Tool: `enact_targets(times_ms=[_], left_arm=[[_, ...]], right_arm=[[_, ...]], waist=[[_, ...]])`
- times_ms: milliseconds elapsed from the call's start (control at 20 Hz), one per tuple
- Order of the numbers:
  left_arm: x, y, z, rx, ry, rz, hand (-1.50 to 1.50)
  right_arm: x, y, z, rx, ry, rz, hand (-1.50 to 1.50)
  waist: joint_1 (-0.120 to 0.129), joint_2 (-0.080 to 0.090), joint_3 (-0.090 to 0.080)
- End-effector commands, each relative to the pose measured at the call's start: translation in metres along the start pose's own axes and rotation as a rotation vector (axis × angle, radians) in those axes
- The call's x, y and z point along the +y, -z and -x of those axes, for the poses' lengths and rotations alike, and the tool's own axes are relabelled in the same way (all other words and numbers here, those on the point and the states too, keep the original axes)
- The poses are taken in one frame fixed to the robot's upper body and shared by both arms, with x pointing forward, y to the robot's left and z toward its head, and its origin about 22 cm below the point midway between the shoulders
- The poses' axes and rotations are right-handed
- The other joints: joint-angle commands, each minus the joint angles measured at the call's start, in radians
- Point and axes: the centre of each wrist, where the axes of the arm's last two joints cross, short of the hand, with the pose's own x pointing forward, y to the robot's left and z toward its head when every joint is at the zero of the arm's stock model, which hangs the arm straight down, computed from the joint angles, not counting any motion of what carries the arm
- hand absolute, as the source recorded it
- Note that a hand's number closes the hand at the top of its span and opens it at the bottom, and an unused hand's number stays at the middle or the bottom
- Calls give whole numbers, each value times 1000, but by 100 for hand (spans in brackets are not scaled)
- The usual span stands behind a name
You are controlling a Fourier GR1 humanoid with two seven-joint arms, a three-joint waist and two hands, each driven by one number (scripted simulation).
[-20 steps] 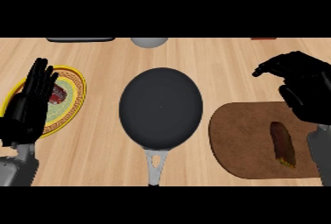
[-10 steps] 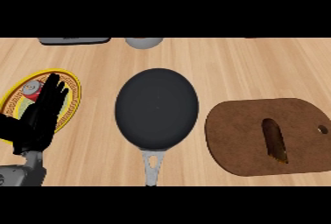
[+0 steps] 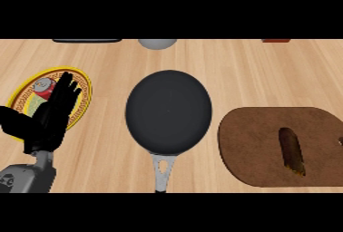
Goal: Pick the sweet potato from the cutting board and place it in the pan
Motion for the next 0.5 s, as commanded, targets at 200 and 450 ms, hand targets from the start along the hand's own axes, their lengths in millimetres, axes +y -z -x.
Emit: enact_targets(times_ms=[200, 450], left_arm=[[3, 3, -9, 4, 7, -5, 0], [-1, 19, -20, 7, 6, 22, 0]], right_arm=[[5, 42, -26, 58, -275, -232, -150], [40, 73, -44, 129, -381, -426, -150]], waist=[[16, 0, -1], [16, 3, -2]])
